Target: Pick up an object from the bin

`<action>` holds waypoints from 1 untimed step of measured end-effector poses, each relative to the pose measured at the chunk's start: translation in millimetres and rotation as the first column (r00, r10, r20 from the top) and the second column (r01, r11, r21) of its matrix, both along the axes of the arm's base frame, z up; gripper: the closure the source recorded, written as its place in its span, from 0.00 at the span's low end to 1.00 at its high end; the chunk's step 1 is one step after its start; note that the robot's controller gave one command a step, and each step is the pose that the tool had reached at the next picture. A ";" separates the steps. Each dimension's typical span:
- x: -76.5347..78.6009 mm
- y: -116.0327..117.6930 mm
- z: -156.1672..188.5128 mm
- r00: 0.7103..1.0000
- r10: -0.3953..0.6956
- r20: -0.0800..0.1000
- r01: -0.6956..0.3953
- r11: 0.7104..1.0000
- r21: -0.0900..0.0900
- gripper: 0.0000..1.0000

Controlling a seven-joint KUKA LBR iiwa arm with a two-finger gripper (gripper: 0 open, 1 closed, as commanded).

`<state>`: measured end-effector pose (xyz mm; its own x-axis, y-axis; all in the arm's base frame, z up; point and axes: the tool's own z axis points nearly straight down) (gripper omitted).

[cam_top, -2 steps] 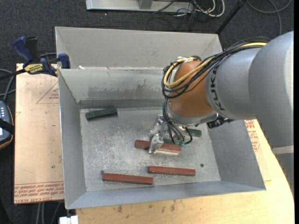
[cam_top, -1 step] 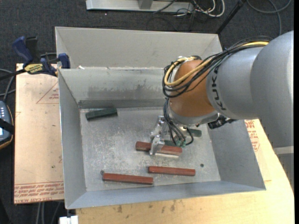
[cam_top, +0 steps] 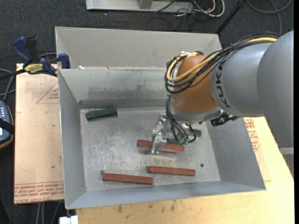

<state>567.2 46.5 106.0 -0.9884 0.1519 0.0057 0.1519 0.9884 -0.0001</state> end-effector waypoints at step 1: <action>3.1 0.3 19.7 1.000 0.000 0.009 0.000 1.000 0.001 1.00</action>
Offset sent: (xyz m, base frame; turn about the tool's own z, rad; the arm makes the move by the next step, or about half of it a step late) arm -0.0001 -0.0002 0.0385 0.0000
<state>570.3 46.8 125.7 -0.9885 0.1515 -0.0034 0.1515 0.9885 0.0021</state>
